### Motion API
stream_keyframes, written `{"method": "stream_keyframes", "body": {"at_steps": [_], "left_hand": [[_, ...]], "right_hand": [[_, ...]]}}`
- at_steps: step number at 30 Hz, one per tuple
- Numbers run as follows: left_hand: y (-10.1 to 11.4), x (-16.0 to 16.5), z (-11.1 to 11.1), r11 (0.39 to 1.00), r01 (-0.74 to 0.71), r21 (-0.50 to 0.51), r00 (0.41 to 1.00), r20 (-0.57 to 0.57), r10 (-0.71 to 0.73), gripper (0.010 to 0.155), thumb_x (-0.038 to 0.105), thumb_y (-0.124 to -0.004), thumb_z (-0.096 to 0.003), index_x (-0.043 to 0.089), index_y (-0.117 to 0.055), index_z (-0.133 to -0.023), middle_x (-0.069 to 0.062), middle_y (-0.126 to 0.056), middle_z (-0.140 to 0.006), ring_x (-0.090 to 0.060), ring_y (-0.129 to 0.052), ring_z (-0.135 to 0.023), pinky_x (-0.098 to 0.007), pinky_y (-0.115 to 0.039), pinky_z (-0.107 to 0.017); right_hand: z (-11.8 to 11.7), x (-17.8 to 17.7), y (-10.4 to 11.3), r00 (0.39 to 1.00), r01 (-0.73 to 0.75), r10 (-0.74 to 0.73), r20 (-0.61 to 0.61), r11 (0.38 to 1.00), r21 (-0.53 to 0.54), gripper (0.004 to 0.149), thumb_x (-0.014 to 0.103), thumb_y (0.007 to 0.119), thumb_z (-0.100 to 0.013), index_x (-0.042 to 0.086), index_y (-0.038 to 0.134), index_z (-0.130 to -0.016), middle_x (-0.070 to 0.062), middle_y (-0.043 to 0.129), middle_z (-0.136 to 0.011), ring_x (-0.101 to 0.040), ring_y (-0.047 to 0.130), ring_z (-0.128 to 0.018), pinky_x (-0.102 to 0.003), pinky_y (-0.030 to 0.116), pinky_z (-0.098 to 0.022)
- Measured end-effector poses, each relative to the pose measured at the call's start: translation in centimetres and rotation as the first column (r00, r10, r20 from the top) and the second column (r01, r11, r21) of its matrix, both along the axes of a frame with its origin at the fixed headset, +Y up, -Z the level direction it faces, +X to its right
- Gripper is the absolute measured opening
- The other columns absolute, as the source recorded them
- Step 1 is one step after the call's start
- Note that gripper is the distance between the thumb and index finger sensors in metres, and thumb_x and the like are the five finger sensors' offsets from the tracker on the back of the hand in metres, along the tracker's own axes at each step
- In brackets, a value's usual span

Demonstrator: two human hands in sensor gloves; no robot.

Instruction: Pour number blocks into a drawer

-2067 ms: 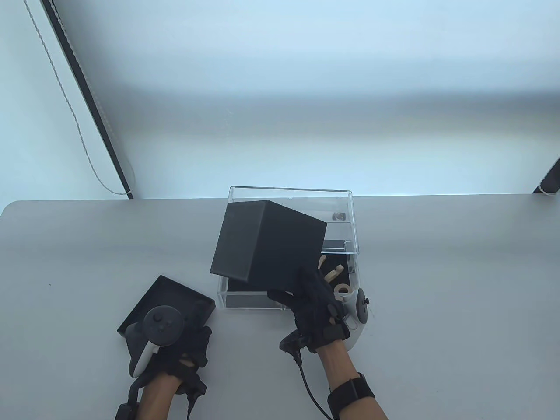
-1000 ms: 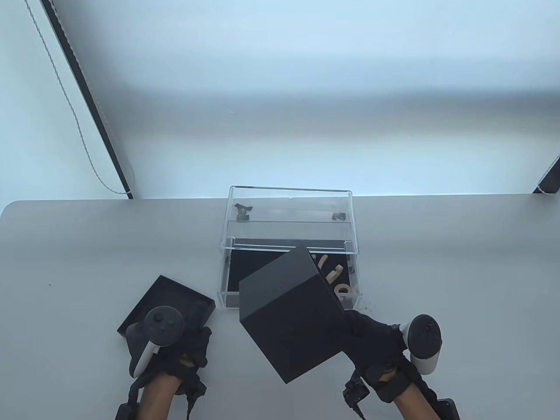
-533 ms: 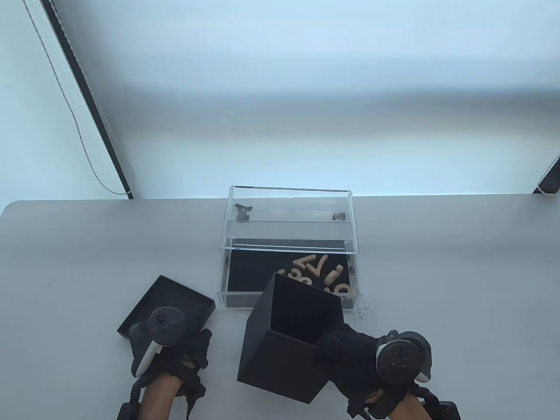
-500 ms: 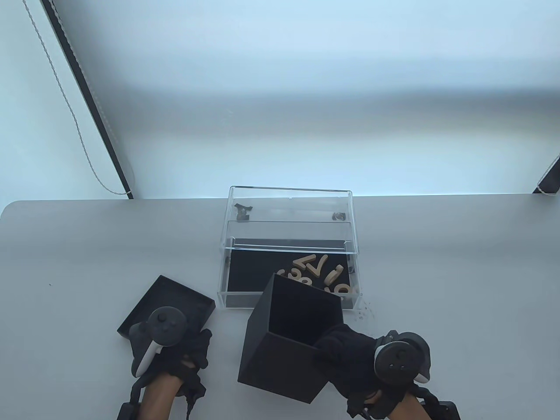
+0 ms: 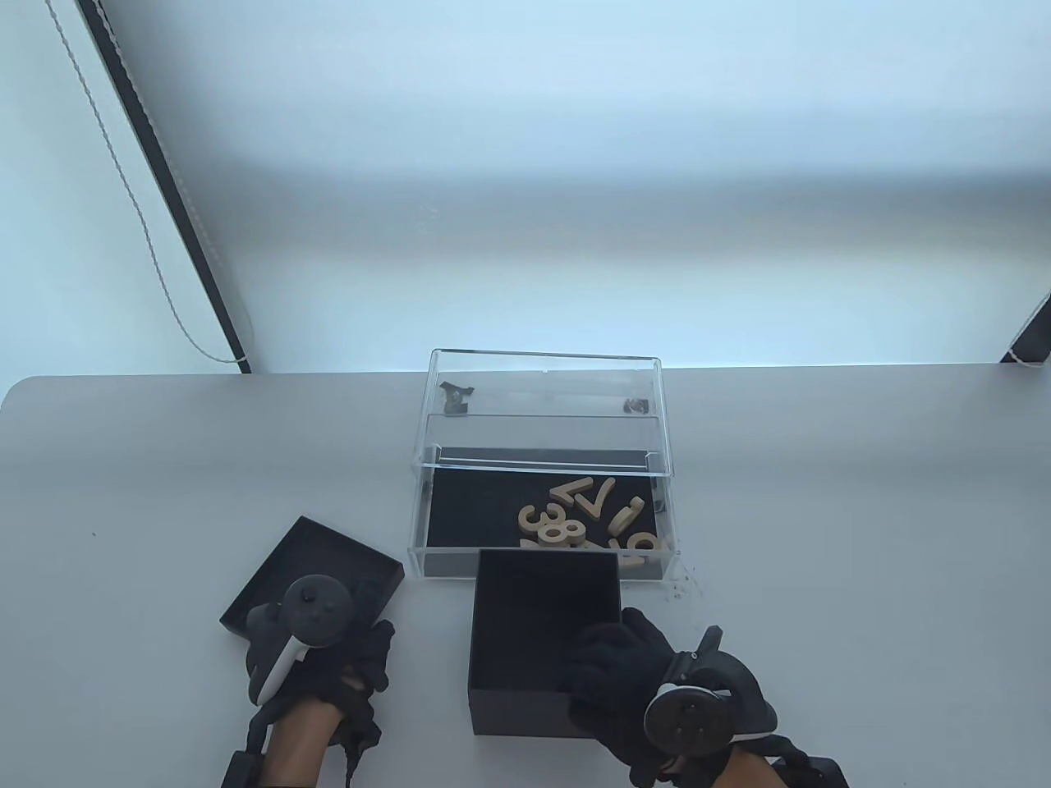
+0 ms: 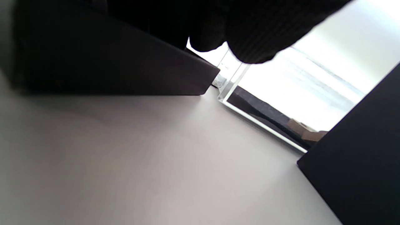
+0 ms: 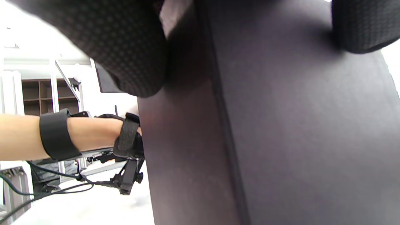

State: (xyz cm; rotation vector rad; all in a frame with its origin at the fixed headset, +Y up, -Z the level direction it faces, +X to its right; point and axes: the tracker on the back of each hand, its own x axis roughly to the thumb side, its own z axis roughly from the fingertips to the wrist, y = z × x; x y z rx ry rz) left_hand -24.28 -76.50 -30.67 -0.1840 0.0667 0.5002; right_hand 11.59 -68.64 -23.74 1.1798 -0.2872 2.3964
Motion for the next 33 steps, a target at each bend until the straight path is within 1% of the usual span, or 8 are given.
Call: {"method": "stream_keyframes", "body": {"at_steps": [1,4,9,13,17,23,29,33], "left_hand": [[-0.1,0.0,0.0,1.0,0.009,-0.01,1.0,-0.001,-0.009,0.067,0.047,-0.072,-0.0464,0.023,-0.053,-0.106,-0.009,-0.05,-0.118,-0.04,-0.041,-0.108,-0.069,-0.036,-0.074],[-0.7,-0.3,-0.1,0.997,0.052,-0.057,0.999,-0.009,-0.053,0.069,0.05,-0.072,-0.0464,0.023,-0.051,-0.106,-0.008,-0.043,-0.119,-0.039,-0.034,-0.109,-0.068,-0.031,-0.074],[-1.6,-0.6,-0.2,0.986,0.113,-0.123,0.993,-0.017,-0.116,0.07,0.051,-0.072,-0.0465,0.021,-0.051,-0.106,-0.01,-0.039,-0.119,-0.038,-0.032,-0.109,-0.066,-0.029,-0.075],[-1.6,-0.2,-0.4,0.971,0.209,-0.116,0.978,0.0,-0.211,0.069,0.048,-0.073,-0.0465,0.023,-0.05,-0.106,-0.009,-0.041,-0.118,-0.039,-0.038,-0.108,-0.066,-0.039,-0.075],[-1.3,0.1,-0.4,0.962,0.258,-0.084,0.966,-0.007,-0.26,0.063,0.041,-0.075,-0.0463,0.024,-0.055,-0.104,-0.008,-0.048,-0.116,-0.039,-0.047,-0.107,-0.065,-0.047,-0.074],[-0.7,0.1,-0.3,0.973,0.228,-0.024,0.974,-0.008,-0.228,0.059,0.036,-0.075,-0.0445,0.022,-0.065,-0.101,-0.01,-0.059,-0.113,-0.04,-0.057,-0.104,-0.065,-0.054,-0.072],[1.3,0.1,0.0,0.985,0.139,0.101,0.99,-0.034,-0.136,0.056,0.035,-0.074,-0.043,0.02,-0.072,-0.097,-0.012,-0.073,-0.108,-0.04,-0.072,-0.099,-0.063,-0.064,-0.068],[2.8,-0.6,0.4,0.982,0.009,0.191,0.996,-0.093,0.009,0.056,0.034,-0.074,-0.0425,0.02,-0.072,-0.096,-0.013,-0.076,-0.106,-0.04,-0.076,-0.096,-0.062,-0.068,-0.067]], "right_hand": [[0.0,0.1,0.1,1.0,0.013,-0.013,0.0,1.0,-0.003,0.051,0.042,0.093,-0.035,0.017,0.086,-0.079,-0.011,0.097,-0.08,-0.04,0.089,-0.079,-0.079,0.068,-0.052],[-0.3,0.8,0.5,0.994,0.112,-0.112,0.007,0.993,-0.039,0.057,0.045,0.091,-0.037,0.016,0.082,-0.084,-0.013,0.092,-0.087,-0.043,0.084,-0.083,-0.077,0.067,-0.054],[-0.7,1.9,0.8,0.979,0.202,-0.2,0.047,0.977,-0.063,0.063,0.051,0.083,-0.042,0.015,0.072,-0.093,-0.015,0.08,-0.097,-0.047,0.075,-0.088,-0.078,0.061,-0.056],[-1.1,2.6,0.8,0.97,0.23,-0.225,0.088,0.972,-0.053,0.066,0.052,0.081,-0.043,0.016,0.065,-0.096,-0.016,0.069,-0.103,-0.048,0.066,-0.092,-0.078,0.056,-0.058],[-1.4,3.4,0.6,0.962,0.243,-0.234,0.138,0.969,-0.052,0.069,0.054,0.08,-0.043,0.016,0.061,-0.098,-0.018,0.062,-0.106,-0.05,0.059,-0.095,-0.079,0.052,-0.059],[-2.0,4.3,0.2,0.953,0.247,-0.233,0.193,0.967,-0.055,0.072,0.055,0.079,-0.044,0.015,0.058,-0.099,-0.019,0.06,-0.107,-0.051,0.06,-0.093,-0.08,0.051,-0.058],[-2.5,5.0,-0.3,0.945,0.252,-0.23,0.233,0.966,-0.067,0.073,0.055,0.078,-0.044,0.014,0.057,-0.1,-0.02,0.059,-0.107,-0.052,0.06,-0.093,-0.08,0.051,-0.058],[-2.6,5.1,-0.4,0.943,0.252,-0.228,0.243,0.965,-0.072,0.073,0.055,0.078,-0.044,0.014,0.056,-0.1,-0.02,0.059,-0.107,-0.052,0.061,-0.093,-0.08,0.051,-0.058]]}}
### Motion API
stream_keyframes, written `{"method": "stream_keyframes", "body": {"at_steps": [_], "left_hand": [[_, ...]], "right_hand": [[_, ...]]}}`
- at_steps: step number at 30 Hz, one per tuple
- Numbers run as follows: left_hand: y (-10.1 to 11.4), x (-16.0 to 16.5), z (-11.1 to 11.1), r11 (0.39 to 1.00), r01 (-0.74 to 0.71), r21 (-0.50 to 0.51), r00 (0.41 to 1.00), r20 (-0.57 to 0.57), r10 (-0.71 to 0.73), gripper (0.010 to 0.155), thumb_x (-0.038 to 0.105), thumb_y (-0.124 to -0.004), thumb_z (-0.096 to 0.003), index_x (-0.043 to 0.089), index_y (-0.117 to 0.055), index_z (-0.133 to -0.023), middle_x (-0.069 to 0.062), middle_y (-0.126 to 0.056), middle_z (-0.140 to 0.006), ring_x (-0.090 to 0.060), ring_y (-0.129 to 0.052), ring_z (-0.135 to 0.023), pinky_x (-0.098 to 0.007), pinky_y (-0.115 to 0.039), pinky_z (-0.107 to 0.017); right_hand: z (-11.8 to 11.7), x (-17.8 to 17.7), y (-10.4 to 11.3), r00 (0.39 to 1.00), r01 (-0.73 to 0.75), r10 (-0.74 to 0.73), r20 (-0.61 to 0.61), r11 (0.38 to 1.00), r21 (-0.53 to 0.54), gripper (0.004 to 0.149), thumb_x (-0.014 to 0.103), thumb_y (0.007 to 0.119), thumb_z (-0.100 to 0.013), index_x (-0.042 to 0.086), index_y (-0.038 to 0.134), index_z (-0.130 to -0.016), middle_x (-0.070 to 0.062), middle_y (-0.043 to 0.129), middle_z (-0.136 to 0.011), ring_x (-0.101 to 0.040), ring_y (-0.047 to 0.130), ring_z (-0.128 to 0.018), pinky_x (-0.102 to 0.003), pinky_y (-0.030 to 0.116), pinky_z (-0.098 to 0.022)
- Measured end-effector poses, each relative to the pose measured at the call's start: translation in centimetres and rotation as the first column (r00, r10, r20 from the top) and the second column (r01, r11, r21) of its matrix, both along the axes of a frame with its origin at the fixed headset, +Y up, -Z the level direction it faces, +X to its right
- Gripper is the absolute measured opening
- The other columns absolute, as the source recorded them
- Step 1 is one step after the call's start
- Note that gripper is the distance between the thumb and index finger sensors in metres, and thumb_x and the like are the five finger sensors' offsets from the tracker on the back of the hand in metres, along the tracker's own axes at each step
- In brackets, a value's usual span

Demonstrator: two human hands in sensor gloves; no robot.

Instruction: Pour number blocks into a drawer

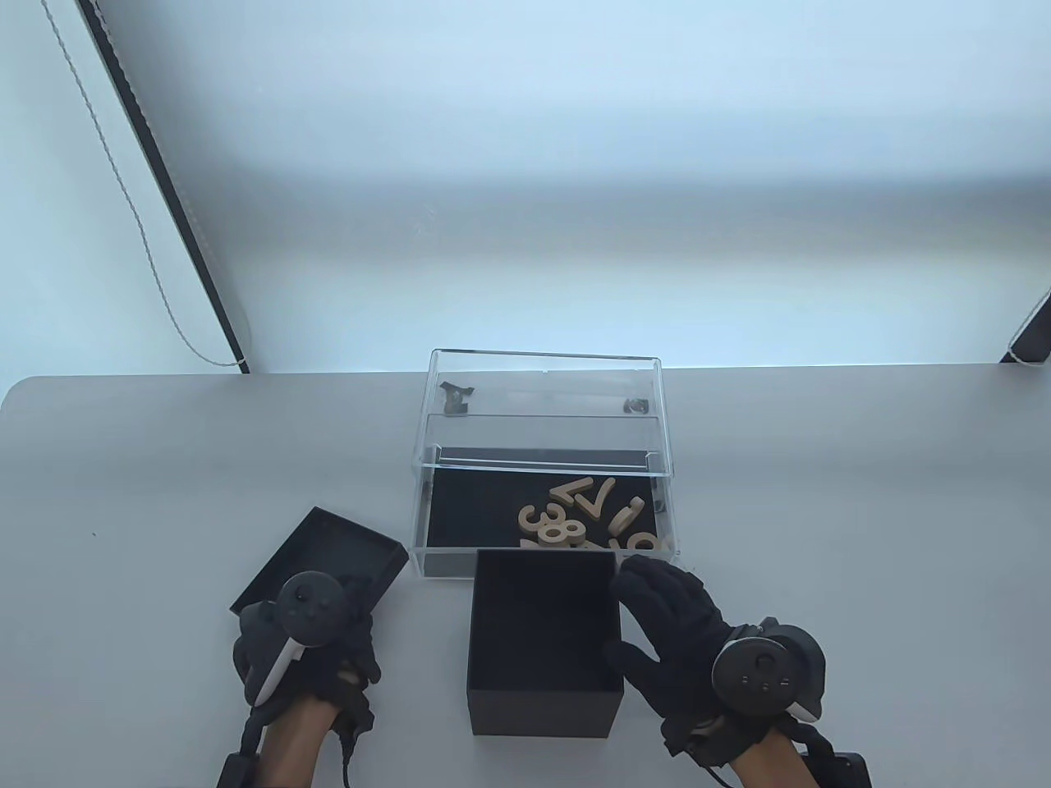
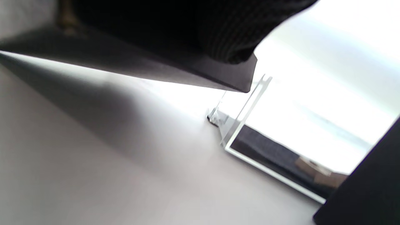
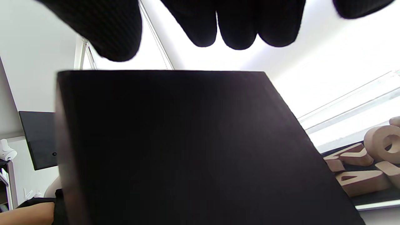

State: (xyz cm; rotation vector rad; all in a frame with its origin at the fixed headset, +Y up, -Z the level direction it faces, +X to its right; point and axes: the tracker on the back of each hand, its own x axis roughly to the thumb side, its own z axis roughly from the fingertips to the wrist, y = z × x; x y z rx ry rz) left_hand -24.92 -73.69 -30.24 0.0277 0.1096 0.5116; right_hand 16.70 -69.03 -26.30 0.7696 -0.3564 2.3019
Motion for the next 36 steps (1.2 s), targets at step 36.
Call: {"method": "stream_keyframes", "body": {"at_steps": [36], "left_hand": [[6.5,0.1,3.4,-0.069,-0.984,0.166,0.013,0.449,0.894,0.058,0.039,-0.068,-0.0473,0.022,-0.061,-0.102,-0.002,-0.094,-0.09,-0.027,-0.099,-0.079,-0.049,-0.085,-0.056]], "right_hand": [[0.7,-2.4,-0.4,0.999,-0.034,0.034,-0.04,0.999,-0.024,0.082,0.058,0.075,-0.045,0.018,0.036,-0.106,-0.021,0.046,-0.111,-0.052,0.054,-0.095,-0.08,0.046,-0.06]]}}
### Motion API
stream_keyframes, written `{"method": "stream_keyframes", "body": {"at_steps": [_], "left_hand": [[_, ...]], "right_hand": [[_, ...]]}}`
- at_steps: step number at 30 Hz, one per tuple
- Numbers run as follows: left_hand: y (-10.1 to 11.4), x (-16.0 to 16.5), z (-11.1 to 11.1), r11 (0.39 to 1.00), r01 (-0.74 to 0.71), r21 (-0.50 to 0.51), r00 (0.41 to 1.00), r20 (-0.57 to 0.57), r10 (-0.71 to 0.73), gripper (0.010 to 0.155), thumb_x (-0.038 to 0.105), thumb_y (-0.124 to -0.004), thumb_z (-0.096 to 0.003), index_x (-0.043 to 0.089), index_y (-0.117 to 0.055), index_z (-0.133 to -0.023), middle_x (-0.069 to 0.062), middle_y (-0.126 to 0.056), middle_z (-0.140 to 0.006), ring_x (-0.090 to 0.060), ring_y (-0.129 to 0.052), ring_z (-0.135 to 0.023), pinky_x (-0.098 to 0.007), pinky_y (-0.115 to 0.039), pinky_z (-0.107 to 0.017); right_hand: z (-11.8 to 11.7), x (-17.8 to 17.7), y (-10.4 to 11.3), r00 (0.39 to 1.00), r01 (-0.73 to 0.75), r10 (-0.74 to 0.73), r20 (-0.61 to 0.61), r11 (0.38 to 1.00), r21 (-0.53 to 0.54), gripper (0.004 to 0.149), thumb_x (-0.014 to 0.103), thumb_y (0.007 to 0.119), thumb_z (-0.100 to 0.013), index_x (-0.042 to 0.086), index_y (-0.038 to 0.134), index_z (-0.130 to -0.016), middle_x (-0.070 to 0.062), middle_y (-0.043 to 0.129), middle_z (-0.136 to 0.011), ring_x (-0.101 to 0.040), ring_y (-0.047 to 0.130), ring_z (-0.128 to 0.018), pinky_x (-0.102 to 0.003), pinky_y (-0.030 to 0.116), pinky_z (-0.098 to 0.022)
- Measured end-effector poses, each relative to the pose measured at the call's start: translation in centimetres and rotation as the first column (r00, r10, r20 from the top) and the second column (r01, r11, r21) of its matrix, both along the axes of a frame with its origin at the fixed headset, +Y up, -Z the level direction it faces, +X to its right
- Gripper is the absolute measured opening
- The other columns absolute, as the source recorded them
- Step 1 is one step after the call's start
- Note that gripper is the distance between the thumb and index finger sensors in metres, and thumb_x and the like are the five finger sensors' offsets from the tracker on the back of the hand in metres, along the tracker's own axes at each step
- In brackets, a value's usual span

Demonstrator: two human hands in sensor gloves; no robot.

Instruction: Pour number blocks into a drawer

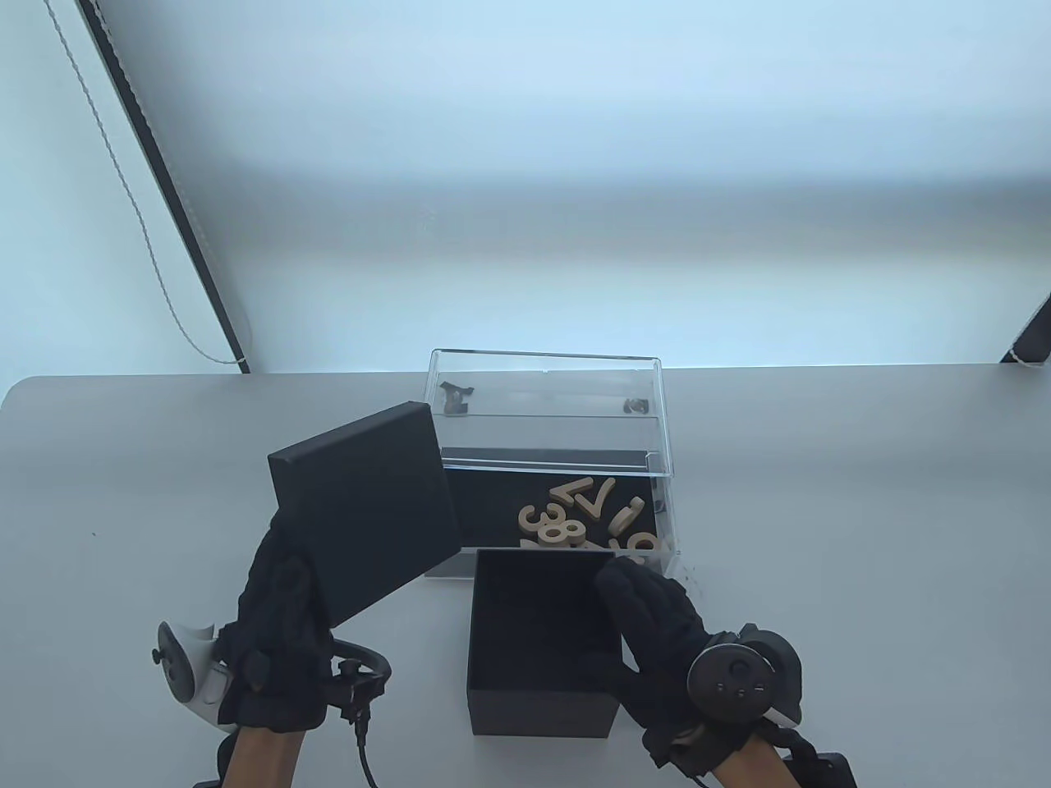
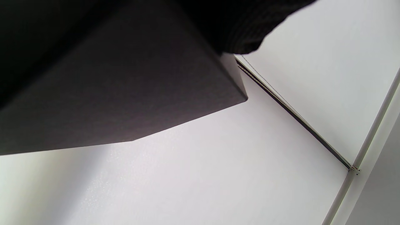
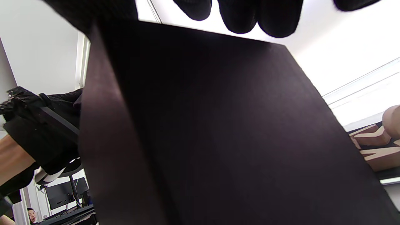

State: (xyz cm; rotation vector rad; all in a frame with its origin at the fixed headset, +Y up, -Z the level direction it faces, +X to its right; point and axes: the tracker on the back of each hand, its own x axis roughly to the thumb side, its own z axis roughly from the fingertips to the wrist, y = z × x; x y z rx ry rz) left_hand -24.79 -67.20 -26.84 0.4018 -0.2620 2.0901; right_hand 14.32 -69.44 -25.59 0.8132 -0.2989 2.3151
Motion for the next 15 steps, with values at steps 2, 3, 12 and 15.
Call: {"method": "stream_keyframes", "body": {"at_steps": [2,3,12,15], "left_hand": [[-0.1,0.9,0.0,1.0,-0.013,-0.011,0.998,0.053,0.013,0.058,0.04,-0.068,-0.0473,0.021,-0.061,-0.102,-0.002,-0.095,-0.09,-0.027,-0.099,-0.078,-0.049,-0.085,-0.055],[-0.2,1.5,0.0,1.0,-0.023,-0.022,0.996,0.081,0.024,0.058,0.039,-0.068,-0.047,0.022,-0.061,-0.102,-0.002,-0.095,-0.089,-0.027,-0.1,-0.078,-0.049,-0.086,-0.055],[-1.5,6.0,0.1,0.996,0.063,-0.064,0.957,0.288,-0.042,0.059,0.04,-0.067,-0.0474,0.021,-0.059,-0.103,-0.002,-0.095,-0.088,-0.025,-0.101,-0.076,-0.047,-0.087,-0.055],[-2.3,7.2,0.2,0.994,0.076,-0.084,0.939,0.34,-0.043,0.059,0.04,-0.067,-0.0474,0.021,-0.058,-0.103,-0.002,-0.095,-0.088,-0.025,-0.102,-0.076,-0.047,-0.087,-0.055]], "right_hand": [[0.2,-0.4,0.0,1.0,-0.002,0.002,-0.012,1.0,-0.002,0.084,0.058,0.075,-0.045,0.019,0.032,-0.106,-0.021,0.044,-0.111,-0.053,0.052,-0.096,-0.08,0.046,-0.06],[0.3,-0.6,0.0,1.0,-0.006,0.006,-0.016,1.0,-0.002,0.085,0.059,0.075,-0.045,0.02,0.03,-0.106,-0.021,0.042,-0.112,-0.054,0.051,-0.096,-0.08,0.045,-0.06],[0.9,-2.1,-0.2,0.999,-0.03,0.029,-0.017,0.999,-0.034,0.1,0.064,0.073,-0.044,0.023,0.0,-0.099,-0.021,0.02,-0.112,-0.058,0.031,-0.098,-0.082,0.032,-0.06],[1.0,-2.6,-0.4,0.998,-0.065,0.065,-0.009,0.997,-0.041,0.106,0.065,0.075,-0.044,0.023,-0.009,-0.094,-0.021,0.014,-0.111,-0.059,0.025,-0.098,-0.082,0.029,-0.06]]}}
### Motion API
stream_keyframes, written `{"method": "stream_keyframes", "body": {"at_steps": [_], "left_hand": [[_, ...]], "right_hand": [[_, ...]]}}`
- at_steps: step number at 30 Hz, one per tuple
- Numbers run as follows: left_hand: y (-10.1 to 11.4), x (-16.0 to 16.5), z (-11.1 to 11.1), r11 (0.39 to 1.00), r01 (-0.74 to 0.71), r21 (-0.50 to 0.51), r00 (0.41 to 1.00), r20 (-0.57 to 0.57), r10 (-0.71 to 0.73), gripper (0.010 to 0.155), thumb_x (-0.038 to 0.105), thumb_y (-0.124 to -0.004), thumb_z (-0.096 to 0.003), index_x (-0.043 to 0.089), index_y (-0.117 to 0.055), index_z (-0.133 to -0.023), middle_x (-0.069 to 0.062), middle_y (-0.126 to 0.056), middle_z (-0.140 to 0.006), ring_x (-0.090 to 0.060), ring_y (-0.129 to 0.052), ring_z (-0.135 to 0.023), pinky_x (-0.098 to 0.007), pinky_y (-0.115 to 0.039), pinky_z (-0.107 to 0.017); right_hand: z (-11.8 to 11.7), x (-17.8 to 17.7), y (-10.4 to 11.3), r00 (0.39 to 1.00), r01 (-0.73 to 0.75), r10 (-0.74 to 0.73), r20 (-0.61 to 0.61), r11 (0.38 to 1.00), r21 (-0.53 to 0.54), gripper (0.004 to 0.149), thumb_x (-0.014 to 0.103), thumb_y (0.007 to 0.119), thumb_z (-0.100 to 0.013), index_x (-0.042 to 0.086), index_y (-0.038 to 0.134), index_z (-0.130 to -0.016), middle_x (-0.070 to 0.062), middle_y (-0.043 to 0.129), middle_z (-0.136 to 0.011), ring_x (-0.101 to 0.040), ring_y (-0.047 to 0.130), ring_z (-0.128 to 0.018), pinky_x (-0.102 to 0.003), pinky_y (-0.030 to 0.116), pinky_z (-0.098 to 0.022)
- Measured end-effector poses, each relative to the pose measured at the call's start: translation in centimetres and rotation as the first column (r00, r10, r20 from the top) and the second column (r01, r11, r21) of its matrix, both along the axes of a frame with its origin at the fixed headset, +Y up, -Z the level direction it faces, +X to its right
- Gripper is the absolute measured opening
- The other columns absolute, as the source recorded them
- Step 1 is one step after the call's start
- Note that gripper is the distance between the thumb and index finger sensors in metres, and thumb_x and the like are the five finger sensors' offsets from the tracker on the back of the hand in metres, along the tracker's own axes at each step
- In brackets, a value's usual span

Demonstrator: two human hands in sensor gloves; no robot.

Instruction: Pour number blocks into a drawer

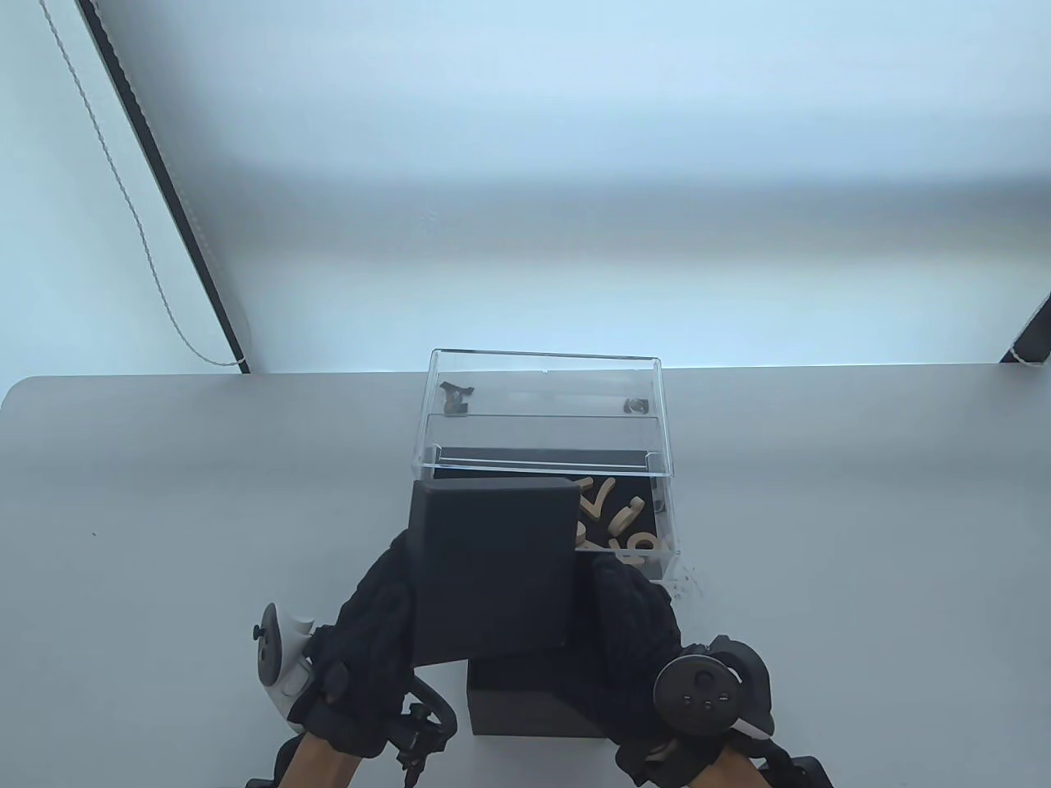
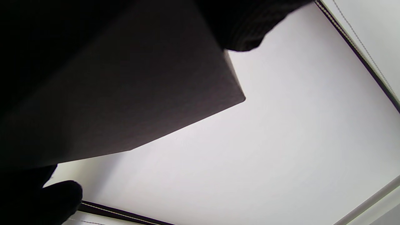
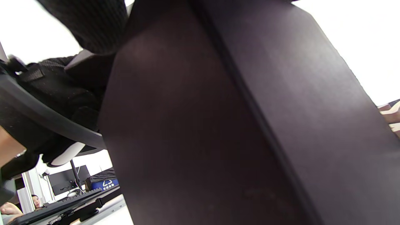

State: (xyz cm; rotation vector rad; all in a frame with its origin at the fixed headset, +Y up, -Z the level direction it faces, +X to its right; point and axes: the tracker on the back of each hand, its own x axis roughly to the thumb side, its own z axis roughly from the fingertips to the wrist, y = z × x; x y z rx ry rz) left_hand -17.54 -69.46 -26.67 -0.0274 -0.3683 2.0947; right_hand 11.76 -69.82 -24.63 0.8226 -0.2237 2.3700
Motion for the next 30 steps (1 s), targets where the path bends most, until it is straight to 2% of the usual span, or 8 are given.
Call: {"method": "stream_keyframes", "body": {"at_steps": [6,11,17,21,23,25,30], "left_hand": [[-0.7,1.9,0.4,0.999,-0.006,-0.037,0.996,0.085,0.01,0.06,0.04,-0.066,-0.0478,0.022,-0.055,-0.104,-0.001,-0.094,-0.09,-0.025,-0.101,-0.077,-0.047,-0.087,-0.055],[-0.6,2.9,1.1,0.999,-0.01,-0.05,0.993,0.114,0.016,0.061,0.04,-0.065,-0.0479,0.024,-0.051,-0.105,0.0,-0.09,-0.094,-0.025,-0.099,-0.08,-0.047,-0.086,-0.057],[-0.5,3.1,1.2,0.999,-0.011,-0.048,0.991,0.132,0.017,0.064,0.04,-0.064,-0.0486,0.031,-0.04,-0.108,-0.006,-0.078,-0.105,-0.03,-0.098,-0.081,-0.051,-0.085,-0.058],[0.2,2.7,1.3,0.994,0.097,0.044,0.993,0.061,-0.1,0.065,0.038,-0.062,-0.0493,0.042,-0.034,-0.108,-0.006,-0.063,-0.113,-0.034,-0.09,-0.088,-0.054,-0.079,-0.062],[0.5,2.5,1.3,0.985,0.156,0.078,0.987,0.027,-0.158,0.064,0.038,-0.061,-0.0496,0.045,-0.035,-0.107,-0.007,-0.061,-0.114,-0.034,-0.087,-0.089,-0.054,-0.077,-0.063],[0.8,2.4,1.4,0.977,0.196,0.087,0.981,-0.004,-0.196,0.062,0.039,-0.062,-0.0496,0.045,-0.039,-0.107,-0.009,-0.059,-0.115,-0.037,-0.084,-0.089,-0.055,-0.076,-0.061],[1.2,1.6,1.5,0.92,0.374,0.113,0.924,-0.132,-0.359,0.06,0.044,-0.06,-0.0502,0.041,-0.041,-0.107,-0.007,-0.048,-0.118,-0.039,-0.06,-0.102,-0.061,-0.06,-0.069]], "right_hand": [[0.1,-0.3,-0.1,1.0,-0.01,0.01,0.007,1.0,0.003,0.109,0.063,0.075,-0.044,0.023,-0.016,-0.089,-0.022,0.005,-0.109,-0.058,0.02,-0.098,-0.081,0.025,-0.061],[0.2,-0.2,-0.1,1.0,0.019,-0.019,-0.009,1.0,0.011,0.106,0.064,0.072,-0.045,0.024,-0.016,-0.089,-0.025,-0.002,-0.106,-0.055,0.016,-0.099,-0.081,0.022,-0.06],[0.7,-0.1,0.4,0.997,0.072,-0.072,-0.037,0.997,0.004,0.104,0.063,0.071,-0.045,0.025,-0.014,-0.091,-0.028,-0.005,-0.104,-0.056,0.013,-0.098,-0.081,0.02,-0.06],[1.3,-0.2,1.3,0.995,0.095,-0.093,-0.036,0.995,0.037,0.102,0.061,0.07,-0.046,0.023,-0.013,-0.091,-0.032,-0.005,-0.102,-0.058,0.015,-0.096,-0.08,0.022,-0.06],[1.6,-0.1,1.8,0.996,0.091,-0.089,-0.027,0.993,0.077,0.102,0.06,0.071,-0.046,0.022,-0.011,-0.093,-0.034,-0.004,-0.101,-0.059,0.018,-0.095,-0.08,0.024,-0.06],[2.0,-0.1,2.2,0.998,0.06,-0.06,-0.005,0.991,0.122,0.101,0.06,0.071,-0.046,0.018,-0.006,-0.096,-0.036,-0.001,-0.101,-0.061,0.023,-0.093,-0.08,0.027,-0.06],[2.9,-0.3,2.9,0.998,0.007,-0.019,0.057,0.978,0.209,0.098,0.062,0.072,-0.045,0.012,0.01,-0.102,-0.043,0.014,-0.099,-0.063,0.037,-0.088,-0.078,0.034,-0.06]]}}
